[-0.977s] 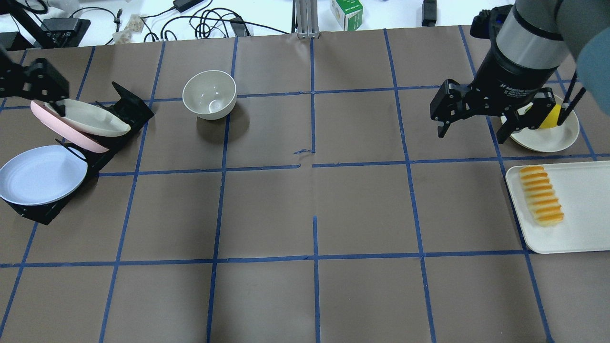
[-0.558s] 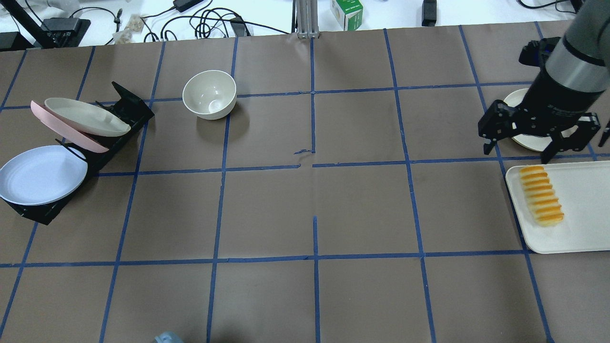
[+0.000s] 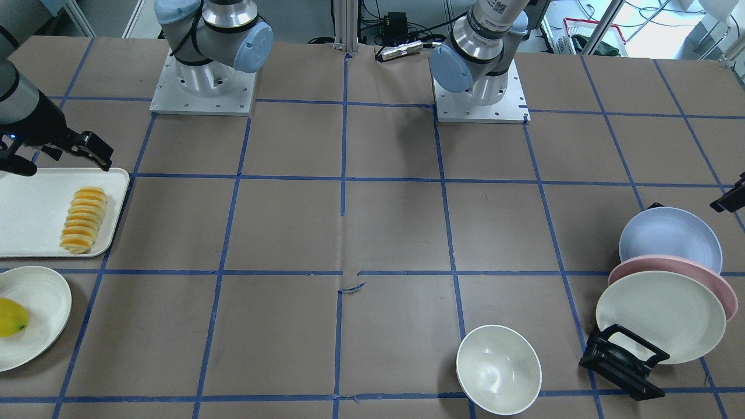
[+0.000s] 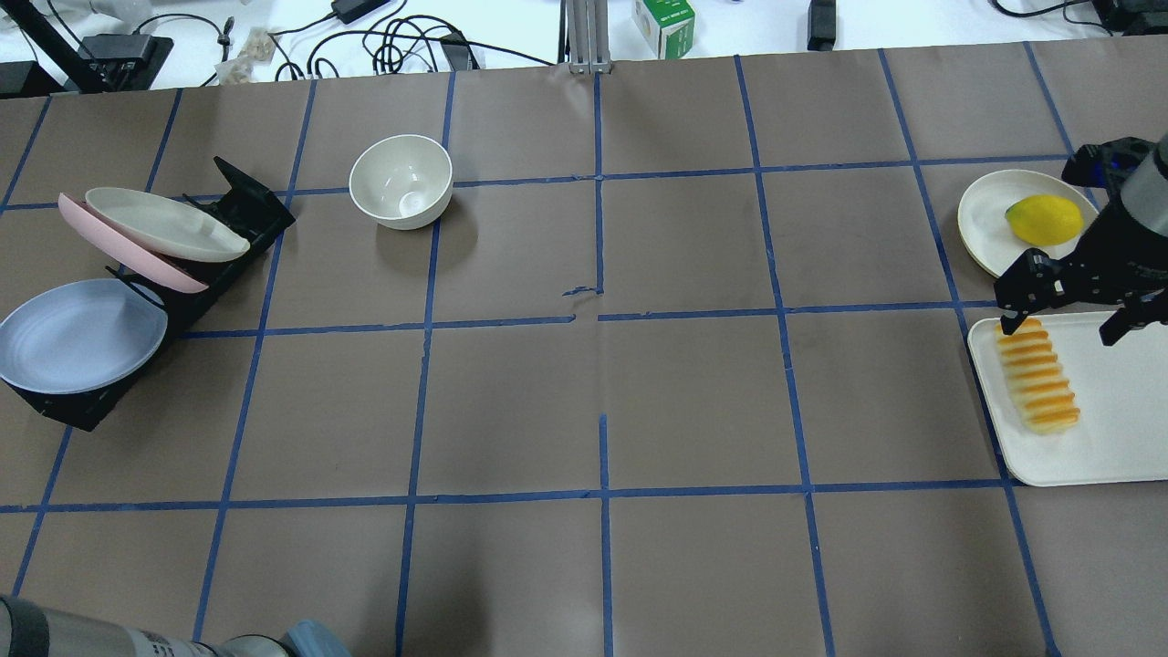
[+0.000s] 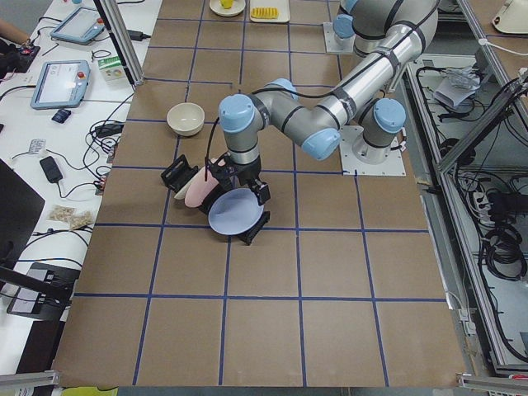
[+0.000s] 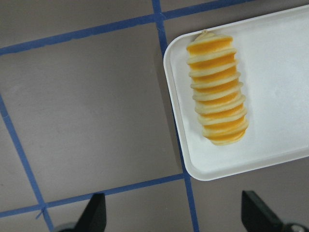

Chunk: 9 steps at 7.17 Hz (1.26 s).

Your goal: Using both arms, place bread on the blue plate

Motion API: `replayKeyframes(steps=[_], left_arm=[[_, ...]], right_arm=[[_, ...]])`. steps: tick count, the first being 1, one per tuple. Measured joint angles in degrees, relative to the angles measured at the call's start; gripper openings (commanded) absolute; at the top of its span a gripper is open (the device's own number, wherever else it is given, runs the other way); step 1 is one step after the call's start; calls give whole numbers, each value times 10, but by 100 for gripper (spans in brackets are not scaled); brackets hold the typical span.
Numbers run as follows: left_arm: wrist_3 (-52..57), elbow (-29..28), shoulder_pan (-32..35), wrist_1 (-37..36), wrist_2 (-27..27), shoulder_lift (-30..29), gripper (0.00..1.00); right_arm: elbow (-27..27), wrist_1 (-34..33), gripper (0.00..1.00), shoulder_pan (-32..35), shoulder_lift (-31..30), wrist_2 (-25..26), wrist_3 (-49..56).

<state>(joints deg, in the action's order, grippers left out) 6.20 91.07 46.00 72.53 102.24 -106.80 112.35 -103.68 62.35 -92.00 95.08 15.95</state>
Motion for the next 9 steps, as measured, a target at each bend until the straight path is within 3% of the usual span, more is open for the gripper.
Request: replayKeyframes(steps=[4, 6, 7, 8, 9], left_arm=[[-25, 1, 2, -49, 19, -81, 97], [-28, 5, 2, -64, 19, -95, 70], [-27, 6, 2, -65, 20, -97, 51], [-24, 6, 1, -63, 21, -98, 37], [-23, 7, 0, -62, 22, -98, 26]], right_arm=[[34, -126, 100, -66, 95, 15, 68], [35, -150, 98, -68, 138, 27, 69], [34, -153, 92, -68, 152, 28, 68], [33, -153, 91, -68, 165, 28, 68], [32, -155, 90, -68, 178, 28, 69]])
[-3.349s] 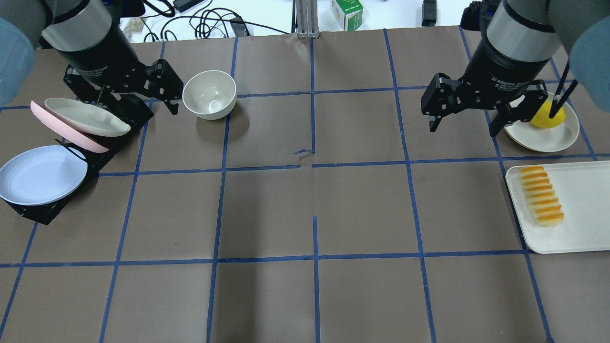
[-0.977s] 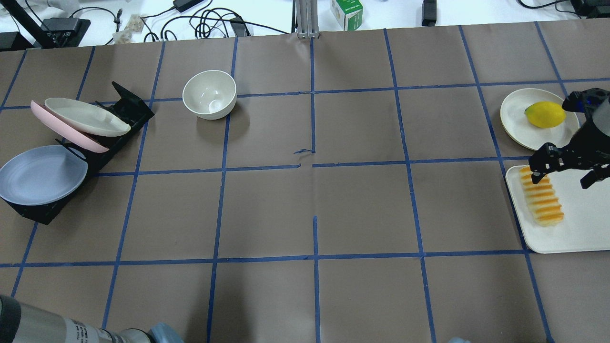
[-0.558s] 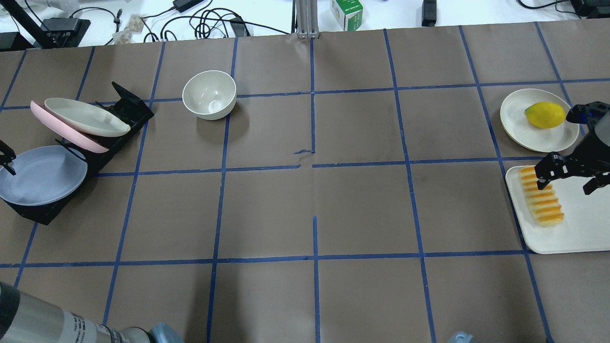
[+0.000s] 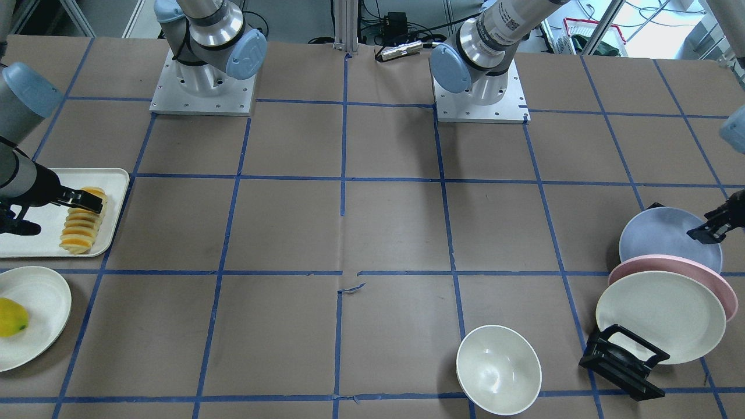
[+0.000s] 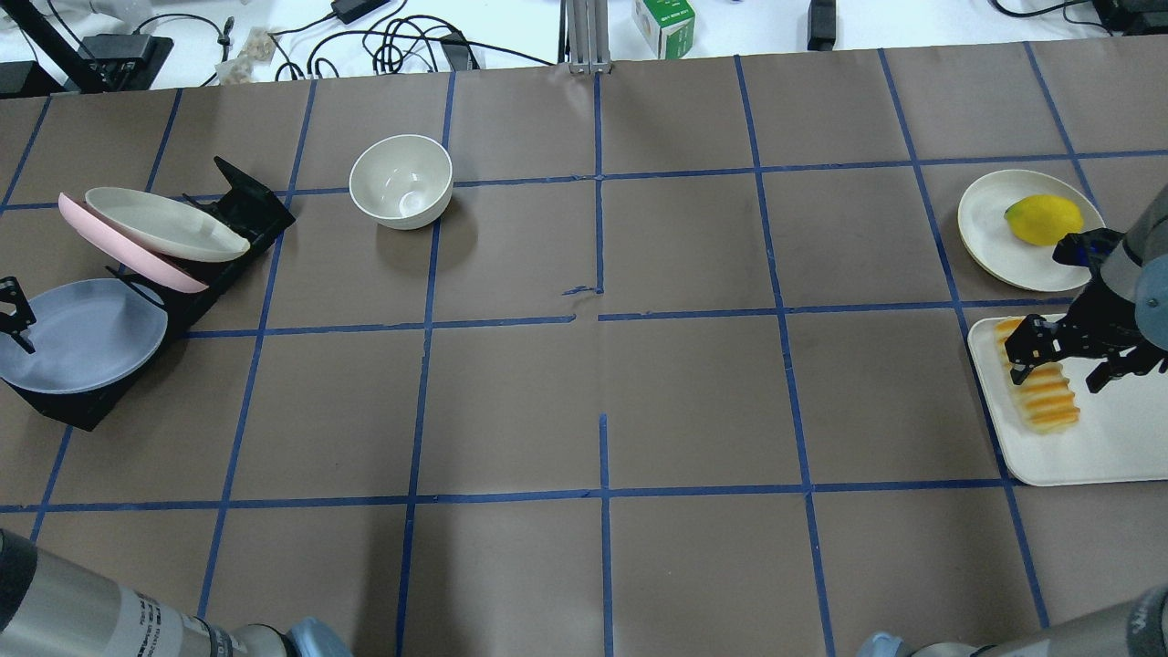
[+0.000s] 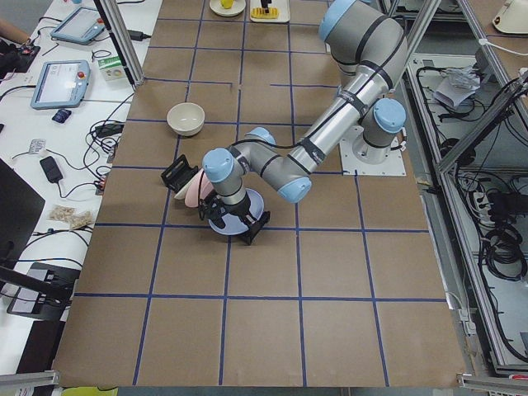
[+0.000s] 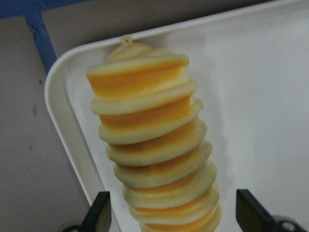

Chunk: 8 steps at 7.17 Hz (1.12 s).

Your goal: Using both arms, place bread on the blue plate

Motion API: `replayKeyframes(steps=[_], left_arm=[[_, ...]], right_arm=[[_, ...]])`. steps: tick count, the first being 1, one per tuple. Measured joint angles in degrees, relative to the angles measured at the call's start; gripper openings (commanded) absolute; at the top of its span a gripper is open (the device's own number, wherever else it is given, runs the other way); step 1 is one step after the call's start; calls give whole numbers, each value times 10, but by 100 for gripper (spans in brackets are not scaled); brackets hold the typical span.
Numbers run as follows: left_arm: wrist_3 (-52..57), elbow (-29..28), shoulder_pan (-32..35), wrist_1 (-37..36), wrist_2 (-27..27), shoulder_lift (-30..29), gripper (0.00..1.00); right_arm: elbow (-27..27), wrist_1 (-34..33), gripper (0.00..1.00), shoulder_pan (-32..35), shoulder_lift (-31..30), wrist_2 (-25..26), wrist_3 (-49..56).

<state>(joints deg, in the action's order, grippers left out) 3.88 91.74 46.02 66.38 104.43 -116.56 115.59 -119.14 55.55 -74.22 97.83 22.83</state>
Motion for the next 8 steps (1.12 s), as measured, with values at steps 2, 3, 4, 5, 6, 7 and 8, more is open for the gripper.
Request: replayKeyframes(steps=[2, 3, 4, 5, 6, 7, 8], left_arm=[[-1, 0, 1, 3, -4, 0, 20], [-1, 0, 1, 2, -7, -1, 18], [0, 0, 1, 1, -10, -2, 9], [0, -1, 1, 0, -13, -3, 0], [0, -2, 1, 0, -14, -3, 0], [2, -6, 0, 2, -12, -1, 0], [6, -8, -2, 5, -10, 0, 0]], right_arm=[[0, -5, 31, 0, 17, -1, -1], [0, -4, 3, 0, 20, -1, -4], [-1, -1, 0, 0, 19, 0, -6], [-2, 5, 0, 0, 15, 1, -8], [-6, 20, 0, 0, 2, 3, -9], [-18, 52, 0, 1, -22, 3, -9], [-48, 104, 0, 3, -48, 0, -9]])
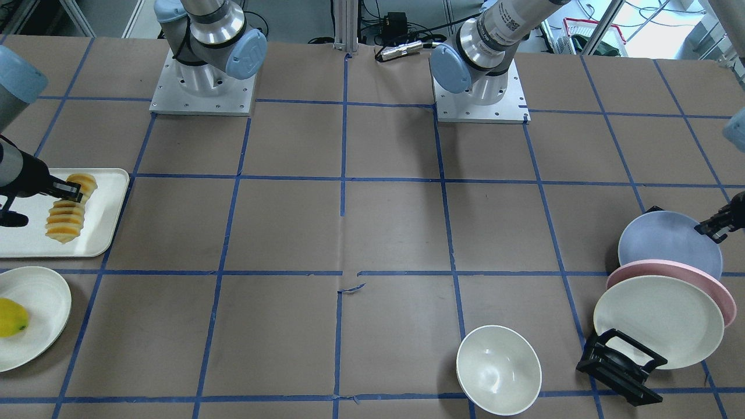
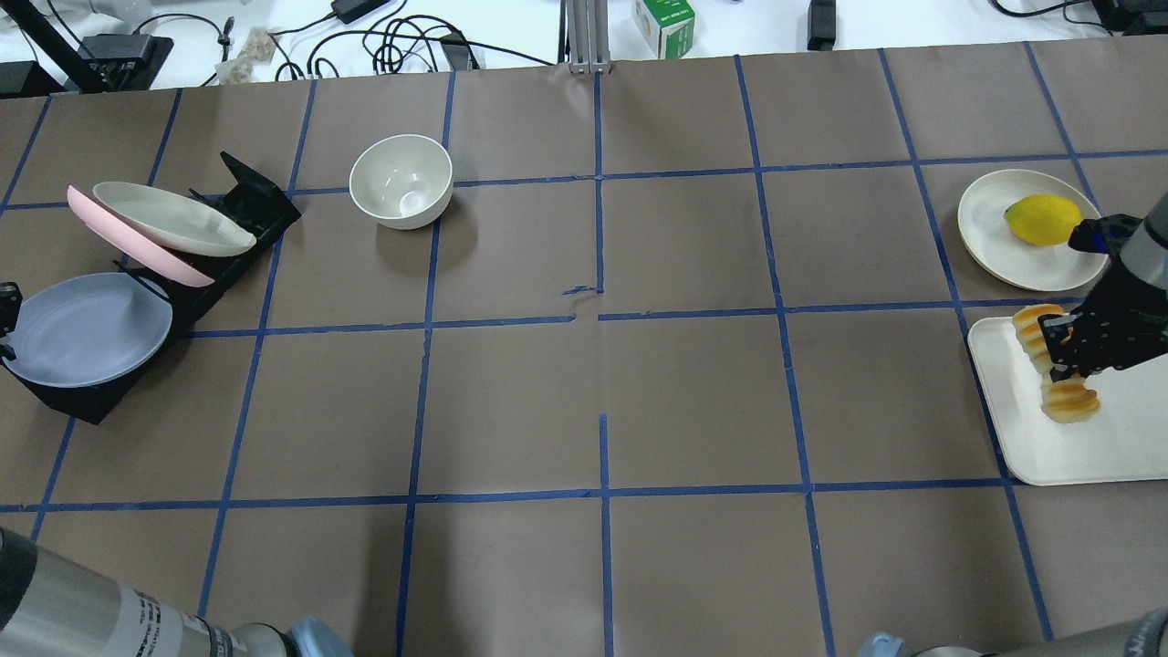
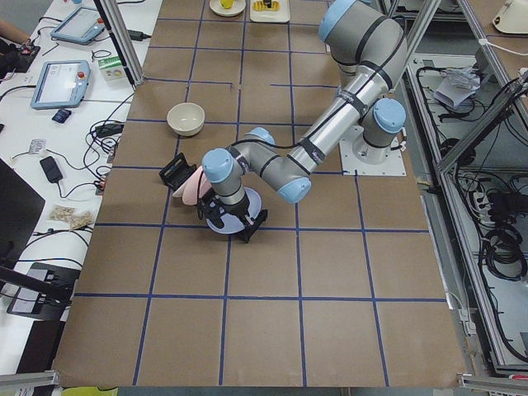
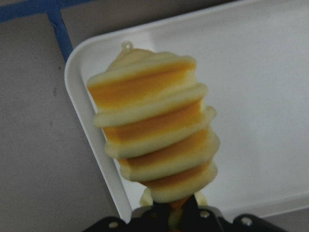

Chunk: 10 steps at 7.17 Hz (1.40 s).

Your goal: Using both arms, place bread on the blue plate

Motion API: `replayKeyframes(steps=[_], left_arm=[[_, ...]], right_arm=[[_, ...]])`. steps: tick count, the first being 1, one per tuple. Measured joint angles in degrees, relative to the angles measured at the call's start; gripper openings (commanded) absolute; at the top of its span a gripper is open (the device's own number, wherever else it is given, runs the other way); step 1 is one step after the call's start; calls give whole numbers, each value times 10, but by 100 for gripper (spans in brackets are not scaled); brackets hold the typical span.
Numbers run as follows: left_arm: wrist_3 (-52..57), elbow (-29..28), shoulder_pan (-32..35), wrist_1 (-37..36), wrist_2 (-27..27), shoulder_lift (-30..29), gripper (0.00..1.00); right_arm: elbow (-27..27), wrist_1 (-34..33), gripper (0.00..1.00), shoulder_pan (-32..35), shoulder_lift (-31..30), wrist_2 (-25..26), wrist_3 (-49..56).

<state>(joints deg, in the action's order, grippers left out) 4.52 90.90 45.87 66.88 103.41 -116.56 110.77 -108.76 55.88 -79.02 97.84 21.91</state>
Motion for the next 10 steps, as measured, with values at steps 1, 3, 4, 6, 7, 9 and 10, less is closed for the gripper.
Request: replayKeyframes(steps=[1, 3, 4, 6, 7, 9, 10], left_arm=[[4, -1, -1, 7, 2, 3, 0], [15, -4, -5, 35, 15, 17, 0], [31, -5, -14, 49, 25, 29, 0], [46, -9, -27, 106, 47, 74, 0], [48, -20, -26, 153, 51, 104, 0], [49, -41, 3, 251, 38, 160, 0], [46, -42, 33, 296, 21, 190, 0]], right_arm=[[-41, 60, 0, 4, -16, -6, 1], [-136, 181, 0, 39, -30, -23, -5], [-171, 225, 0, 69, -33, -31, -27], [-200, 266, 0, 131, -49, -59, -111], [-202, 273, 0, 159, -57, -71, -155], [-204, 274, 0, 224, -65, -81, -233], [-204, 272, 0, 253, -67, -83, -258]])
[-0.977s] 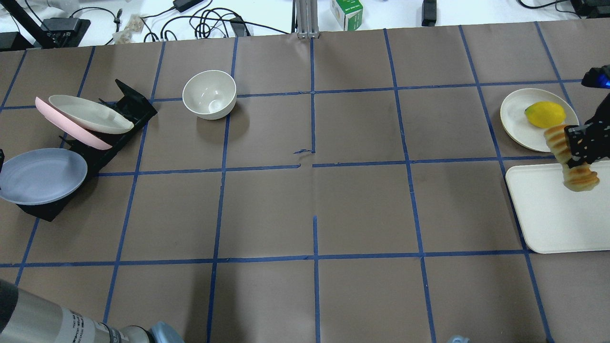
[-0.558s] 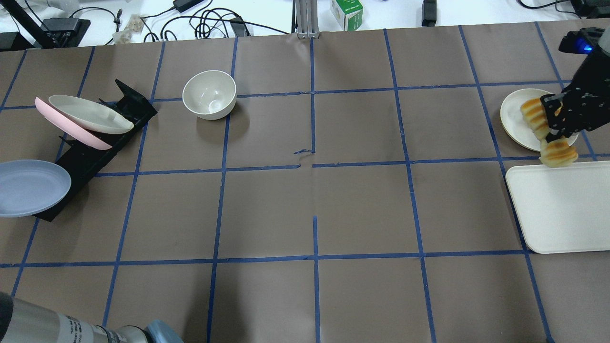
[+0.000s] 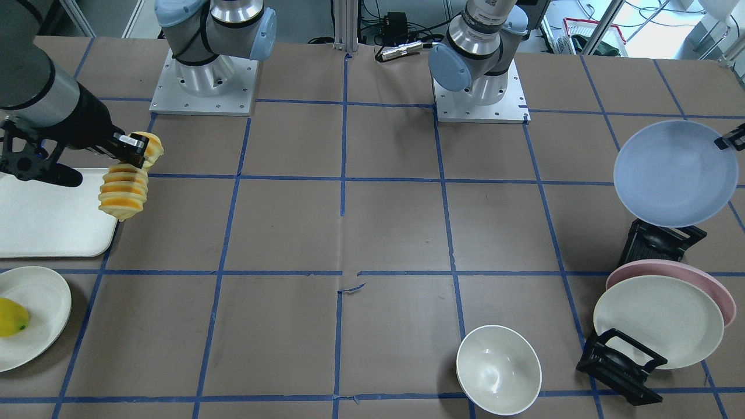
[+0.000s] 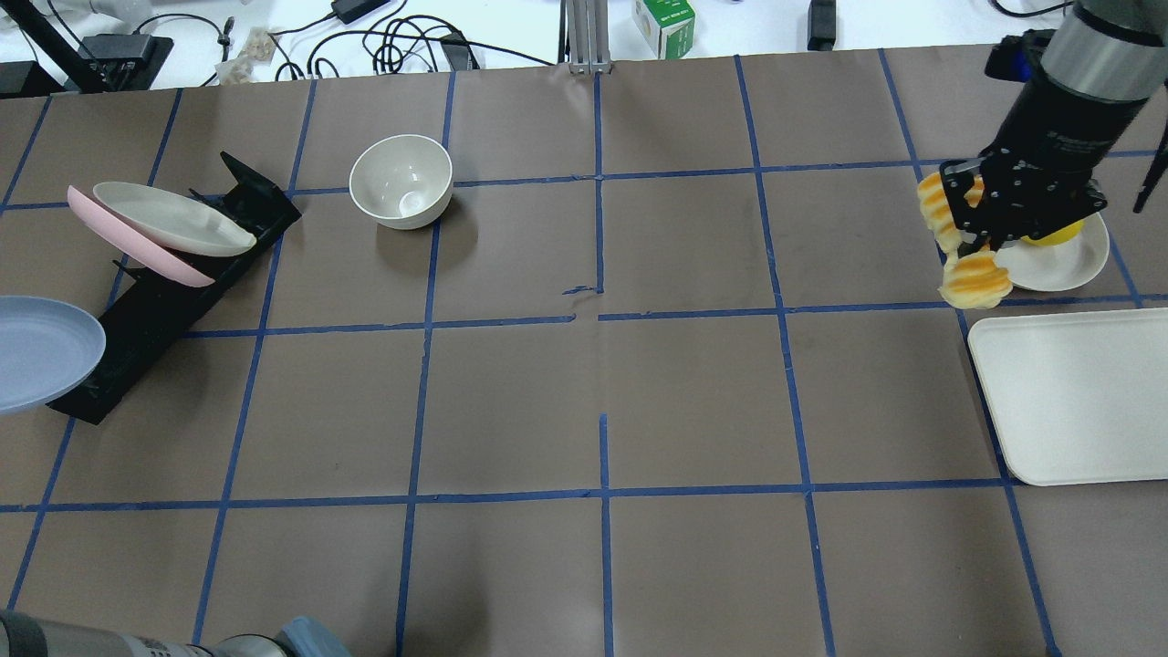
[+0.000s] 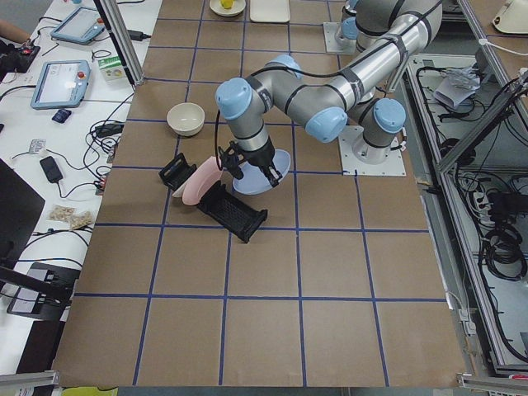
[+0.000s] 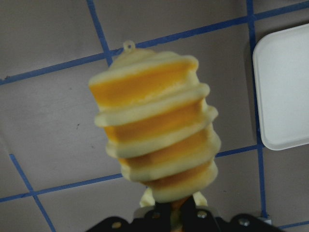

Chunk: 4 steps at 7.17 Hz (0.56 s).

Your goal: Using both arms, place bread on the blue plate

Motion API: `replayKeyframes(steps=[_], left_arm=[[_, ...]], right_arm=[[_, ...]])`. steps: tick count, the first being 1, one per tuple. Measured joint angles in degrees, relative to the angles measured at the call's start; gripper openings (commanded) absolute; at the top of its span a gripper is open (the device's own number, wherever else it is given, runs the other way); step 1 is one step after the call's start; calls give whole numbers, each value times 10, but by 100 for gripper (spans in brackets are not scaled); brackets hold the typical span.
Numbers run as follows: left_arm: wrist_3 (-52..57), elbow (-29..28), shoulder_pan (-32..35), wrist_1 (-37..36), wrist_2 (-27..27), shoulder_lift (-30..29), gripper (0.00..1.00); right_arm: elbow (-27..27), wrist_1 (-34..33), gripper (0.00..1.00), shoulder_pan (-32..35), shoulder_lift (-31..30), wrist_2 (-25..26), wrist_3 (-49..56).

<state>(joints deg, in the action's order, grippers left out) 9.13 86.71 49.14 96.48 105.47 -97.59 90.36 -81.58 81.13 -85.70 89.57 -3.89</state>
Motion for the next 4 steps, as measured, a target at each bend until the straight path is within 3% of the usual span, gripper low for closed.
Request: replayKeyframes(steps=[2, 4], left_arm=[[-51, 23, 80, 52, -91, 43, 0], [-109, 63, 191, 9, -196, 46, 0]], right_arm=[[1, -3, 0, 38, 0, -9, -36], [6, -5, 0, 63, -1, -29, -72]])
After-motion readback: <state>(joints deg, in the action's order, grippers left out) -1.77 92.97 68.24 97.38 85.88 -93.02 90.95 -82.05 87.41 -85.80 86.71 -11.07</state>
